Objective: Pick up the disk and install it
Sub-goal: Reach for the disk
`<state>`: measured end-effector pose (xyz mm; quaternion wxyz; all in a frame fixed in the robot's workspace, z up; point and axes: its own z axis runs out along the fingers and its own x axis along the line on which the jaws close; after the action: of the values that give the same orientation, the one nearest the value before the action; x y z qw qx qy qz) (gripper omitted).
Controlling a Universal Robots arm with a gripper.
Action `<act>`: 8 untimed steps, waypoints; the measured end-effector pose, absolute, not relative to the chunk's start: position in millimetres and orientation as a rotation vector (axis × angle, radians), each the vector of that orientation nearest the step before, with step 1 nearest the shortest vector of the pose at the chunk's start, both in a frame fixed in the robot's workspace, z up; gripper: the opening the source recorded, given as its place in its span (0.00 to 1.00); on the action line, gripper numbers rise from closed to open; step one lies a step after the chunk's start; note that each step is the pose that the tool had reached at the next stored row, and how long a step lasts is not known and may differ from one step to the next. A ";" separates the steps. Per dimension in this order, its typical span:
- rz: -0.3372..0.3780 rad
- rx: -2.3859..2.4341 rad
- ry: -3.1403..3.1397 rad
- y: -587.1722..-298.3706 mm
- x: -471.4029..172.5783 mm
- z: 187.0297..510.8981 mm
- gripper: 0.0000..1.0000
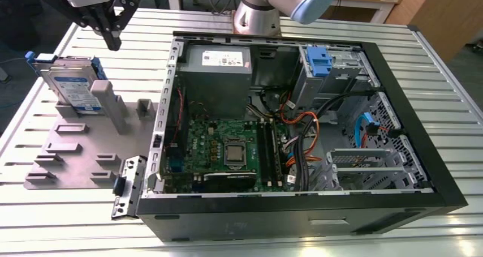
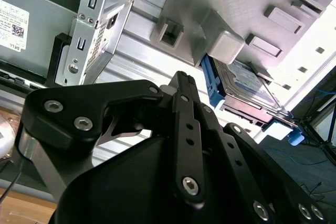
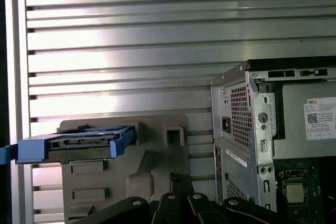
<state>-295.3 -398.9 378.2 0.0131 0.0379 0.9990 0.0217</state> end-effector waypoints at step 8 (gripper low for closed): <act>0.068 0.118 3.112 -398.9 -296.7 378.2 0.11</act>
<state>-296.7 -398.9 378.2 0.0131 0.0379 0.9990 0.0217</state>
